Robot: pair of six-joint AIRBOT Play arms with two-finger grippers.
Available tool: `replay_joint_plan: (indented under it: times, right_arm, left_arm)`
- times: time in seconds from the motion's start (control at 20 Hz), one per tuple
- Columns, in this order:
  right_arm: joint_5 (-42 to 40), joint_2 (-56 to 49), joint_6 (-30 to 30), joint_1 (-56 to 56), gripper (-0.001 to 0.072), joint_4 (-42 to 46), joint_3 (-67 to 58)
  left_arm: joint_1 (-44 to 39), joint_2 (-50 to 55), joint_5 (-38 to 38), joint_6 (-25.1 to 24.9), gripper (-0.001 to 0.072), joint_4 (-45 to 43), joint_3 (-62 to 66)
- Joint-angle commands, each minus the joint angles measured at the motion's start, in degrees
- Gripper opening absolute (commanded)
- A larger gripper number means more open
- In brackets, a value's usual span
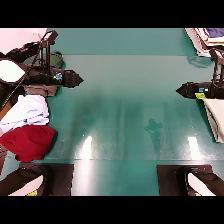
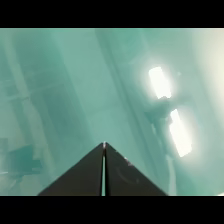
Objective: Fold the shirts.
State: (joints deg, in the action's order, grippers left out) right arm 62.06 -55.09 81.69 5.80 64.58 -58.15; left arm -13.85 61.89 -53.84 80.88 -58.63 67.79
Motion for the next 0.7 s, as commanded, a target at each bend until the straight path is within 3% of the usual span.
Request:
replay_joint_plan:
  times: [0.0,0.05,0.1,0.3,0.5,0.65]
  right_arm:
    - [-1.5,0.0,-0.3,0.0,0.0019,0.0,0.0]
    - [-2.0,0.0,-0.3,0.0,0.0019,0.0,0.0]
    - [-2.1,0.0,-0.3,0.0,0.0019,0.0,0.0]
    - [-2.1,0.0,-0.3,0.0,0.0019,-0.1,0.0]
    - [-2.0,0.0,-0.3,0.0,0.0019,-0.2,0.0]
    - [-2.0,0.0,-0.3,0.0,0.0019,-0.2,0.0]
  left_arm:
    - [0.0,0.0,2.7,0.6,0.0028,1.7,0.0]
    - [0.1,0.0,4.3,0.6,0.0328,-0.2,0.0]
    - [0.3,0.1,6.9,1.2,0.0561,-4.0,0.0]
    - [8.8,5.3,8.0,8.3,0.056,-20.9,6.6]
    - [20.8,19.1,4.9,7.6,0.0561,-22.1,20.4]
    - [25.2,30.1,4.8,6.2,0.0561,-22.1,28.0]
